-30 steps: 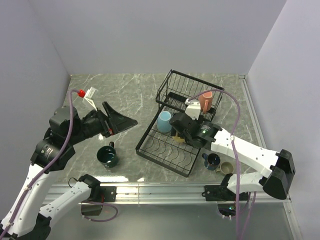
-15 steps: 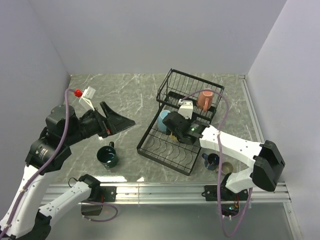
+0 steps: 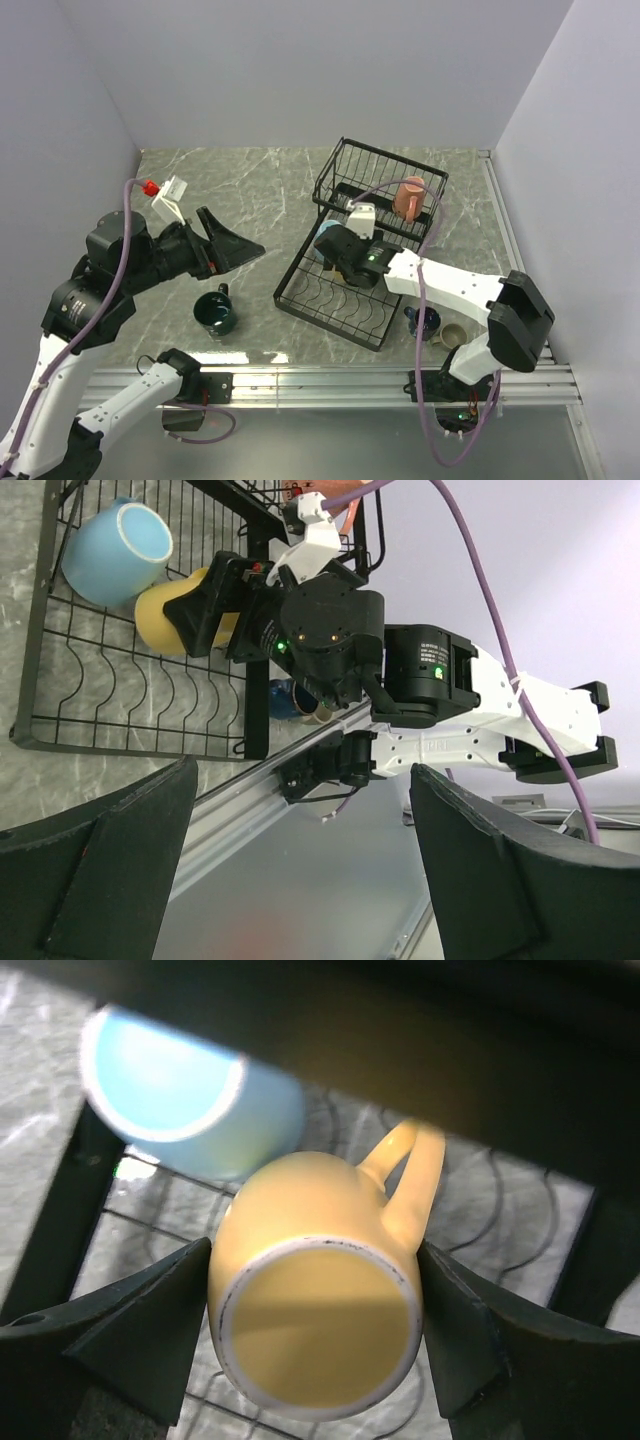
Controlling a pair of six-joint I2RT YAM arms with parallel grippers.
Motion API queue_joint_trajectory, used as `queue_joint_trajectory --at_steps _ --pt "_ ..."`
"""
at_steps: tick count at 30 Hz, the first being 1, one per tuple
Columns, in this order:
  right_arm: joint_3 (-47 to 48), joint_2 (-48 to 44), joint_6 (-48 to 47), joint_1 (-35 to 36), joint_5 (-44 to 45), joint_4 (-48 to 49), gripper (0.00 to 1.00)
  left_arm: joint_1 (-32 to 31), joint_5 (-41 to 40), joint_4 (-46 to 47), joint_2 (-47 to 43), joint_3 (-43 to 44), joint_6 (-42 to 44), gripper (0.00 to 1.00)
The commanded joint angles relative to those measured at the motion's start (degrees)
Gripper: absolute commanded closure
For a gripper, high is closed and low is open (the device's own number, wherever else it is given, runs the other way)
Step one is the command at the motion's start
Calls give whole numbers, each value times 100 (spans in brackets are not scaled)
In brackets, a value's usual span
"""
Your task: Load the cups into the dish rack
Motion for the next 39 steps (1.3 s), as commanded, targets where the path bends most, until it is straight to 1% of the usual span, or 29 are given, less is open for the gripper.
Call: queue_joint_trajectory --at_steps 1,5,9,17,21,29,32,33,34,36,37,39 --pt "481 232 246 277 -262 -104 100 -5 -135 -93 -15 254 182 8" --pt "745 347 510 515 -403 -431 100 -13 -275 -198 -85 307 199 8" --pt "938 505 563 708 -465 -457 100 -13 -390 -260 -191 316 164 7" --pt "1606 1252 317 717 -395 -413 100 -13 -530 -497 -331 447 129 7" --pt "2098 1630 308 708 -201 -606 100 -13 -653 -681 -384 605 129 6" --pt "2494 2034 949 700 378 -1160 100 -5 -803 -1015 -490 790 138 5" --pt "2626 2157 1073 700 301 -1275 100 -5 -820 -1086 -525 799 129 5" --pt "2653 2175 1064 708 256 -1275 96 -5 -829 -1112 -525 799 129 5" --pt "2644 2201 1064 700 195 -1257 83 -13 -829 -1121 -534 799 146 5" --pt "2574 2184 1055 708 64 -1178 62 -13 -820 -1139 -534 808 146 5" --pt "2539 2141 1047 708 37 -1091 48 -5 -829 -1147 -534 808 138 5" --pt "2469 2096 1029 700 -42 -994 37 -5 -821 -1139 -534 808 138 5"
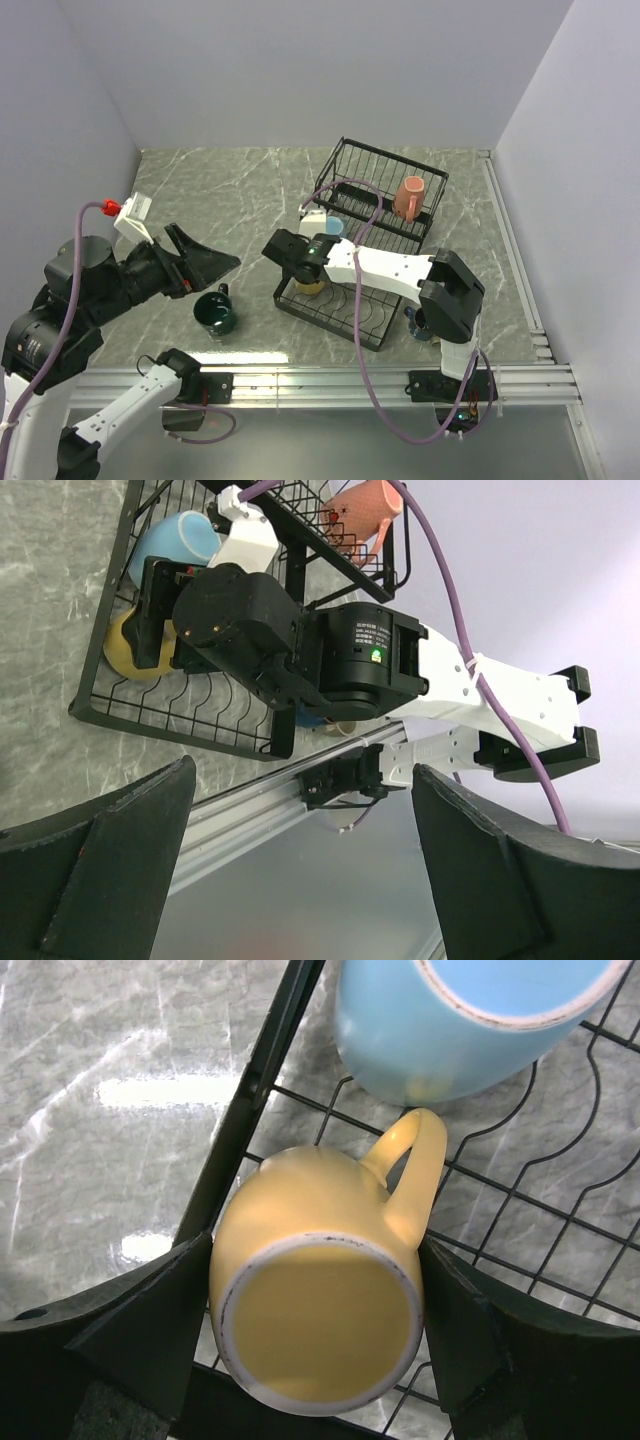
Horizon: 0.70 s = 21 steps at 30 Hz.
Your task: Load the cups into the dish rack
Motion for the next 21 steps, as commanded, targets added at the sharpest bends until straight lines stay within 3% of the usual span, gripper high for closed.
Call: queue_joint_trajectory --at_steps 1,4,14,21 --pt "167 -133 146 -13 202 224 26 -5 -75 -41 -42 187 98 5" --pt "237 -98 137 -13 193 163 9 -13 -40 -24 -25 178 98 5" --pt "439 -142 111 -13 202 -75 4 -5 30 117 -42 91 55 5" --pt "369 -651 32 49 281 -320 2 -13 118 362 -86 -102 -25 6"
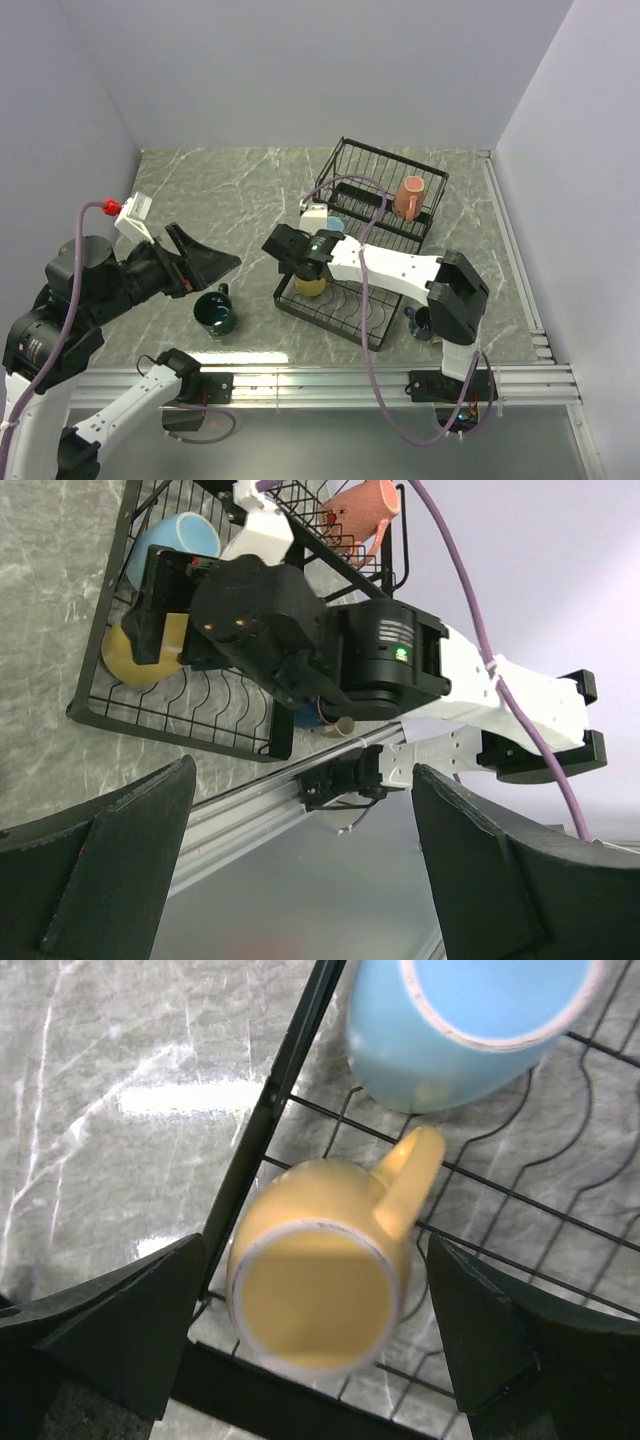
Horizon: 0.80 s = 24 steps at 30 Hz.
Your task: Load the cups into the dish rack
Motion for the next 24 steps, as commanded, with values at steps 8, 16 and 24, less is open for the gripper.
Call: queue_joint_trajectory --at_steps 8,16,24 --pt "-273 -1173 -52 327 20 -306 1 -5 180 736 -123 -399 -117 6" --pt "-11 -1788 -359 741 -95 -621 0 -13 -689 -404 717 -1031 -161 11" --pt "104 -2684 -377 758 423 -1324 0 -13 -1164 -178 1370 -2201 -56 16"
